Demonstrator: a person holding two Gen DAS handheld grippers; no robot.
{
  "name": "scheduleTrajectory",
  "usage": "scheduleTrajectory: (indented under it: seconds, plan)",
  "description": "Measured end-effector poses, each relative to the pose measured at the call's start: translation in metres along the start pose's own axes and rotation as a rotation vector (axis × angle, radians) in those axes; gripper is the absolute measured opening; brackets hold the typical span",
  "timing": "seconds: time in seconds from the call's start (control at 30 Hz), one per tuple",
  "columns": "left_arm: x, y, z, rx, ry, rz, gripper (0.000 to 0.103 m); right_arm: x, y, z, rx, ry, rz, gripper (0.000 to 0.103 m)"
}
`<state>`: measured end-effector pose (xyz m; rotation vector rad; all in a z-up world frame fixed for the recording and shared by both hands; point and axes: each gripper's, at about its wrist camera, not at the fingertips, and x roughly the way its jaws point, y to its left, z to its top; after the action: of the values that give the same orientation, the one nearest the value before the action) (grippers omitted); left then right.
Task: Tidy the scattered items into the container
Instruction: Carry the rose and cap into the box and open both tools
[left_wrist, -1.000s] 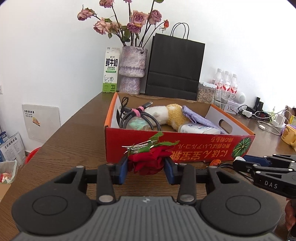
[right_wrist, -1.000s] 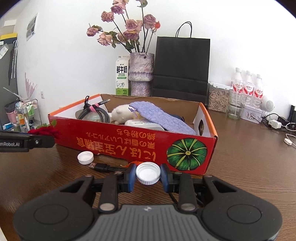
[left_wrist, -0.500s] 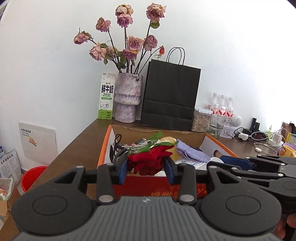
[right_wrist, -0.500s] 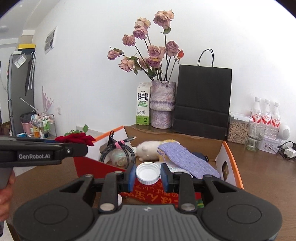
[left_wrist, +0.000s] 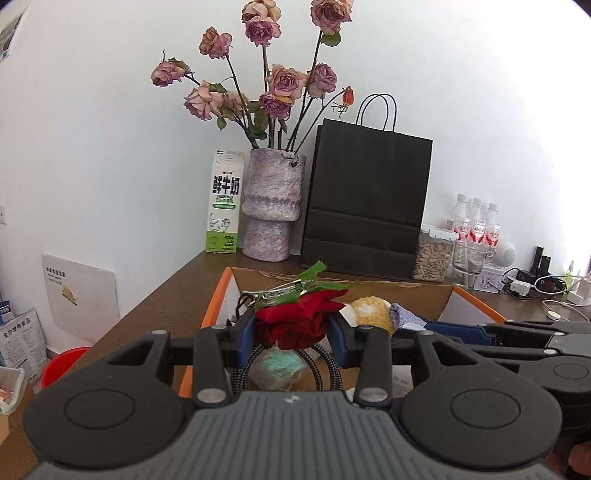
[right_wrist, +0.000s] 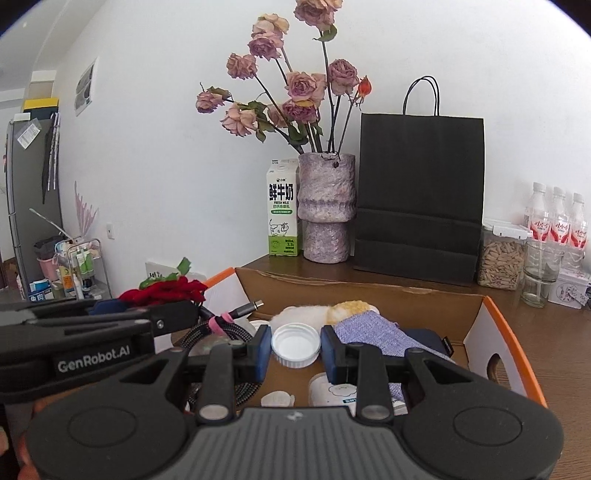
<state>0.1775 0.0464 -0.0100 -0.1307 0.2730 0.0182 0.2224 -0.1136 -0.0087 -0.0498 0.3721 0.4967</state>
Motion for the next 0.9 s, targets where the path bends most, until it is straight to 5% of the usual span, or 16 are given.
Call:
scheduleTrajectory:
  seconds: [0.47, 0.53, 0.7, 0.8, 0.9]
  plan:
    - [0.009, -0.001, -0.007, 0.023, 0.042, 0.023, 0.044, 0.002, 0.001, -0.010, -0.017, 0.021, -0.026, 0.028]
    - [0.008, -0.001, -0.008, 0.021, 0.034, 0.041, 0.060, 0.000, 0.001, -0.011, -0.012, 0.017, -0.032, 0.029]
    - [0.001, 0.004, -0.008, -0.011, -0.027, 0.130, 0.101, -0.012, -0.008, -0.013, 0.034, -0.024, -0.058, 0.061]
    - [-0.004, 0.011, -0.008, -0.052, -0.062, 0.135, 0.103, -0.022, -0.015, -0.013, 0.063, -0.074, -0.063, 0.101]
    - [-0.005, 0.010, -0.008, -0.047, -0.072, 0.130, 0.103, -0.026, -0.016, -0.015, 0.051, -0.089, -0.067, 0.103]
